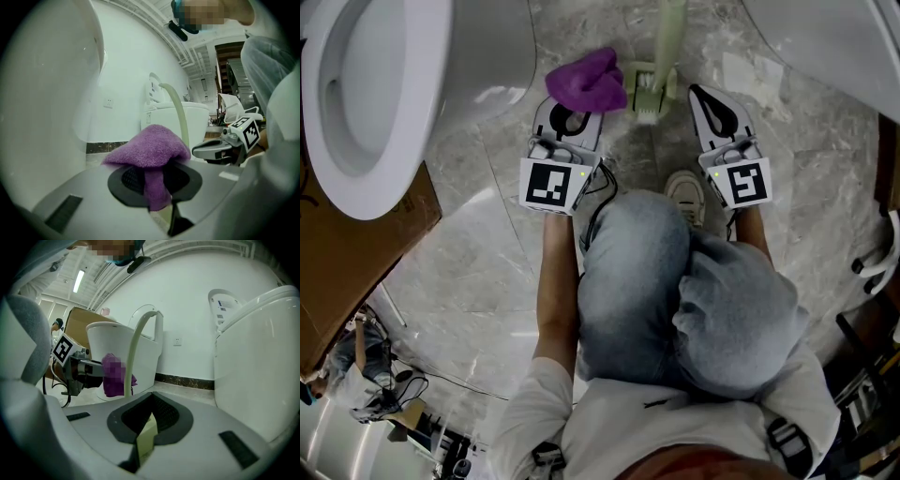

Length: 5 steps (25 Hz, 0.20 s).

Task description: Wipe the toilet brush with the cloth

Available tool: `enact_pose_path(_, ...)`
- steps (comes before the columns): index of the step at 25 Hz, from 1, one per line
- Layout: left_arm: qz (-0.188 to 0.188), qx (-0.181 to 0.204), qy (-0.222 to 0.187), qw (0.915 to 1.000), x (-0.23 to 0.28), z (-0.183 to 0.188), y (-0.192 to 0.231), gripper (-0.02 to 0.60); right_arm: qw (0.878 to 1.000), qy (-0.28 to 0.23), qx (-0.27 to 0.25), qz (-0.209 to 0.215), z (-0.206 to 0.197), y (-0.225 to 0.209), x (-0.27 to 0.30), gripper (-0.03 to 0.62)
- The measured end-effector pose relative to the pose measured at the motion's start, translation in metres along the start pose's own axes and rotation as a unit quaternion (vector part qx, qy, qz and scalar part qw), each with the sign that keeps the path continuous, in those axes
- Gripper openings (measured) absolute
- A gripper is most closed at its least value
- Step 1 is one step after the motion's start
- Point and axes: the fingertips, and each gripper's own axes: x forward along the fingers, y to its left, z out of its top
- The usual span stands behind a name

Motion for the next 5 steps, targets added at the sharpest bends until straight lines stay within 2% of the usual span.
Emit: enact_pose_path(5, 0.000, 0.028, 0.003, 0.9996, 0.0063, 0.0018, -0.0037, 0.074, 1.000, -0.005, 0.000, -0.012, 0.0041, -0.0055, 0.0008, -0.005)
